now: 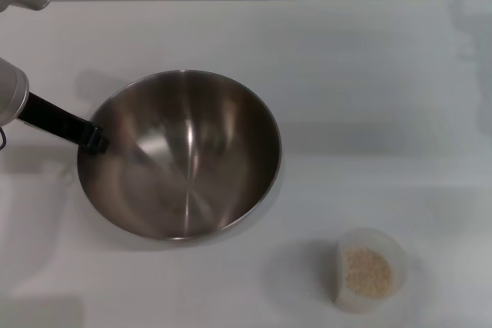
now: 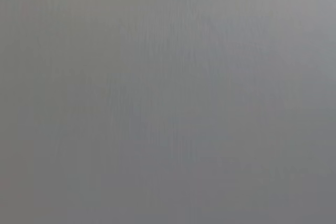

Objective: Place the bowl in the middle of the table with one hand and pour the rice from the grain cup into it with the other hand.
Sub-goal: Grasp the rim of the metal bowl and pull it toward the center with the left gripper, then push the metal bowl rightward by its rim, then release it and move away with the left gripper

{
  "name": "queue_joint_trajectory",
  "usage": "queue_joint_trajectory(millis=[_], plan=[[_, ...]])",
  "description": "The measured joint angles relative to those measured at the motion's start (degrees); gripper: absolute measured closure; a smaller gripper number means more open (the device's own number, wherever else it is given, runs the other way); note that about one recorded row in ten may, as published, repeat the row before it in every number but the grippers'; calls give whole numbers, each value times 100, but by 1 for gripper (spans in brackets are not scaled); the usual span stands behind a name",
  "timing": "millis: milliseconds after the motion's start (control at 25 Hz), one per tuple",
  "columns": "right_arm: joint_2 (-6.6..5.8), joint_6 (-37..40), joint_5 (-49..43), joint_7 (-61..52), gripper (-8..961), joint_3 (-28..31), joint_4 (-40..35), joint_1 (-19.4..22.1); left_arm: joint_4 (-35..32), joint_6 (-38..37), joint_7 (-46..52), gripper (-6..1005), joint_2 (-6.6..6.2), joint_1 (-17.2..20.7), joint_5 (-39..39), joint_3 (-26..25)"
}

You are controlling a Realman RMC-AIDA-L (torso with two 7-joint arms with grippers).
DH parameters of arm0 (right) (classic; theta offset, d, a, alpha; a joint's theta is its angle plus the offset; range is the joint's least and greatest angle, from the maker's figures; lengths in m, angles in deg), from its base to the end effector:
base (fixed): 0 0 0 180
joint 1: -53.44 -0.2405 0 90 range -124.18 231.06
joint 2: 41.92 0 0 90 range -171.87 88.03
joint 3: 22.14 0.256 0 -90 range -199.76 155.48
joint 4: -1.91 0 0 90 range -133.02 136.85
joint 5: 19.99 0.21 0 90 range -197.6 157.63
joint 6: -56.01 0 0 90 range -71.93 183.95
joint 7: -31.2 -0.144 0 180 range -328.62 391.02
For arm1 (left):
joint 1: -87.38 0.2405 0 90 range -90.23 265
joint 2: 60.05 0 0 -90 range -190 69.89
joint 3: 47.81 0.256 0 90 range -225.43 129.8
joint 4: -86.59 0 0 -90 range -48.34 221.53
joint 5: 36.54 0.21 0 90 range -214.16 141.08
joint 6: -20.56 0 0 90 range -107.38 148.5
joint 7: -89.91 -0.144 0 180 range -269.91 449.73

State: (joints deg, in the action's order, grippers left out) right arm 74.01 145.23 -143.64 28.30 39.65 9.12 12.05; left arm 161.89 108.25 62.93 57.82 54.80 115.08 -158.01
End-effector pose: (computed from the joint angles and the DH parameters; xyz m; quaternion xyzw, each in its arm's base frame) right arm 0.2270 0.3998 0.0910 -0.5240 0.0234 0.4745 0.7069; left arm -0.2195 0.3650 0.0352 -0.8528 -0.4461 0.1389 0.2333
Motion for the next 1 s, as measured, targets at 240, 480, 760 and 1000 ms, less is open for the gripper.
queue_joint_trajectory(millis=[240,480,760,1000], plan=[[0,0,0,-1,251,6,-9,0,-107,-1,15,887,-1,-169,-2,-26],[0,0,0,-39,251,9,-18,0,-164,0,62,951,11,-502,-39,-215],[6,0,0,-46,251,9,-18,27,-404,-81,110,966,21,-1121,-47,-265],[11,0,0,-48,251,9,-18,48,-979,-414,87,952,53,-1663,-53,-152]])
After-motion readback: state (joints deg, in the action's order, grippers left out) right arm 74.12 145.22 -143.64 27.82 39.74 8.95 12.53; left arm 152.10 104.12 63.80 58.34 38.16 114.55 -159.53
